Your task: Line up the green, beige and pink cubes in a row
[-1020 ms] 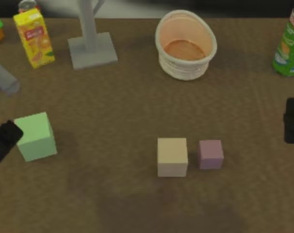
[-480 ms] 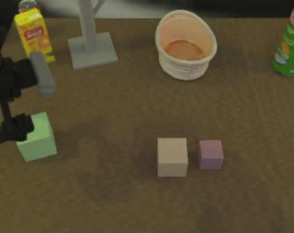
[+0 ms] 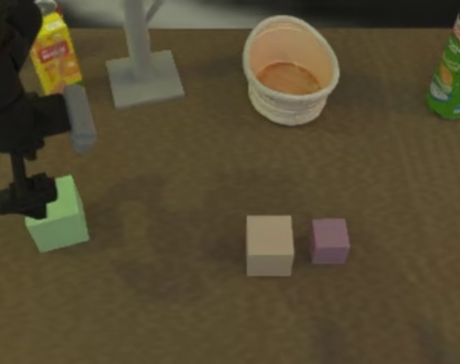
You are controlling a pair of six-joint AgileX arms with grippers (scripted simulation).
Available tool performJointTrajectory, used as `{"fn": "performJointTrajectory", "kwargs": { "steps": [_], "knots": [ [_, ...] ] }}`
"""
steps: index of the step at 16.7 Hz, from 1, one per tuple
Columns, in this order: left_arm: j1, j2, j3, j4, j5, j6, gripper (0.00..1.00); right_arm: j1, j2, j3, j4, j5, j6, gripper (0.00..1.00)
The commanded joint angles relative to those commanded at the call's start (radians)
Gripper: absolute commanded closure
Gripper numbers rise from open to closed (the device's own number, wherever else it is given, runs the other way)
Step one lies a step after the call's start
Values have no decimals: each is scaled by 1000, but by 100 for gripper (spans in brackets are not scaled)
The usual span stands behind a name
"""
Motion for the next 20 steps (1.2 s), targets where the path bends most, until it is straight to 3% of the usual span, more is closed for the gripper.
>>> {"fn": "performJointTrajectory", "kwargs": {
  "steps": [5, 12, 17, 20],
  "knots": [
    [3, 18, -23, 38, 0, 3, 0, 0, 0, 0, 0, 0, 0, 0],
    [2, 115, -190, 309, 1, 4, 0, 0, 0, 0, 0, 0, 0, 0],
    [2, 125, -206, 331, 1, 4, 0, 0, 0, 0, 0, 0, 0, 0],
    [2, 125, -206, 331, 1, 4, 23, 0, 0, 0, 0, 0, 0, 0]
  ]
}}
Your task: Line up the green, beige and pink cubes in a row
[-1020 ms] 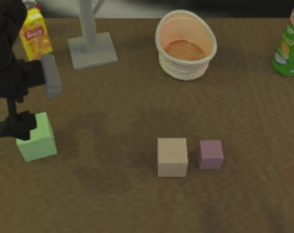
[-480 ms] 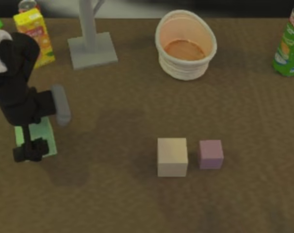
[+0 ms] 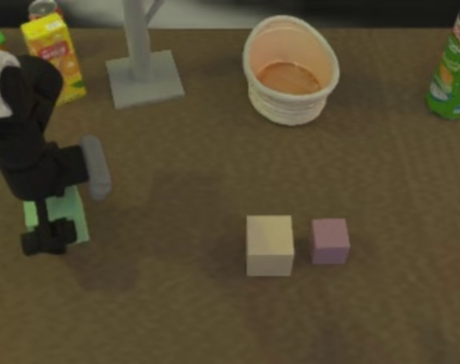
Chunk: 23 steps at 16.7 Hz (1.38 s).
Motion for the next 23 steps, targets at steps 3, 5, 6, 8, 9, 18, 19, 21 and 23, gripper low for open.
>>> {"fn": "performJointTrajectory", "kwargs": {
  "steps": [3, 5, 6, 8, 9, 18, 19, 21, 23],
  "knots": [
    [0, 0, 0, 0, 0, 0, 45, 0, 0, 0, 0, 0, 0, 0],
    [0, 0, 0, 0, 0, 0, 60, 0, 0, 0, 0, 0, 0, 0],
    [0, 0, 0, 0, 0, 0, 68, 0, 0, 0, 0, 0, 0, 0],
    [0, 0, 0, 0, 0, 0, 83, 0, 0, 0, 0, 0, 0, 0],
    [0, 0, 0, 0, 0, 0, 90, 0, 0, 0, 0, 0, 0, 0],
    [0, 0, 0, 0, 0, 0, 100, 0, 0, 0, 0, 0, 0, 0],
    [0, -14, 0, -13, 3, -5, 100, 0, 0, 0, 0, 0, 0, 0],
    [1, -19, 14, -30, 3, -4, 100, 0, 0, 0, 0, 0, 0, 0],
    [6, -39, 49, -87, 3, -4, 100, 0, 0, 0, 0, 0, 0, 0]
  ]
}}
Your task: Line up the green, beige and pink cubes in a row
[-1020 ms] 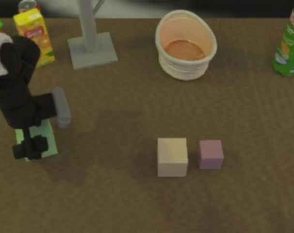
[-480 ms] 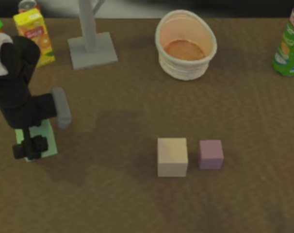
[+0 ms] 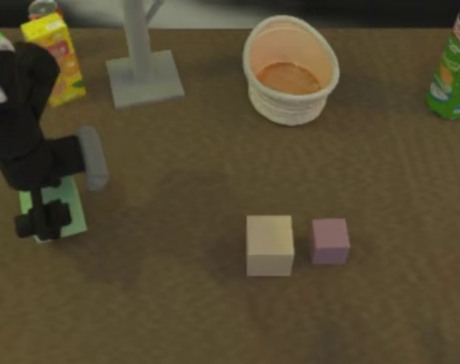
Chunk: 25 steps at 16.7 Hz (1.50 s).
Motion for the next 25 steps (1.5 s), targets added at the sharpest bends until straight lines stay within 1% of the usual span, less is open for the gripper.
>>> {"fn": "performJointTrajectory", "kwargs": {
  "steps": [3, 5, 8, 11, 12, 14, 18, 20, 22, 25],
  "knots": [
    [8, -45, 66, -120, 0, -1, 100, 0, 0, 0, 0, 0, 0, 0],
    [11, -70, 99, -172, -1, -3, 100, 0, 0, 0, 0, 0, 0, 0],
    [12, -78, 106, -183, -1, -4, 100, 0, 0, 0, 0, 0, 0, 0],
    [-9, -71, 110, -185, -1, -5, 100, 0, 0, 0, 0, 0, 0, 0],
    [-33, -68, 118, -191, 0, -10, 100, 0, 0, 0, 0, 0, 0, 0],
    [-107, -62, 139, -210, 0, -27, 100, 0, 0, 0, 0, 0, 0, 0],
    [-314, -54, 186, -253, 2, -72, 100, 0, 0, 0, 0, 0, 0, 0],
    [-394, -54, 205, -269, 3, -93, 100, 0, 0, 0, 0, 0, 0, 0],
    [-431, -56, 214, -277, 3, -105, 100, 0, 0, 0, 0, 0, 0, 0],
    [-434, -56, 215, -277, 3, -107, 100, 0, 0, 0, 0, 0, 0, 0]
  ]
}}
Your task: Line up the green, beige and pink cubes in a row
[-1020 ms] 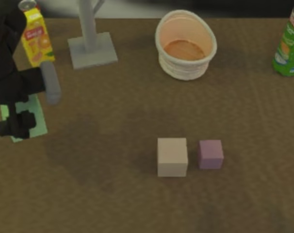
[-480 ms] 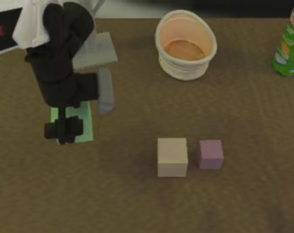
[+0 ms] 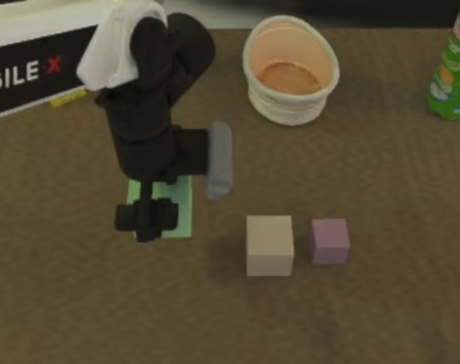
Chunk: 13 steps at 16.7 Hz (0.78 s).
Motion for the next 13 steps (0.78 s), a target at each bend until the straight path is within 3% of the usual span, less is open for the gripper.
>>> {"fn": "performJointTrajectory", "kwargs": {
  "steps": [13],
  "knots": [
    [-9, 88, -165, 253, 1, -7, 100, 0, 0, 0, 0, 0, 0, 0]
  ]
}}
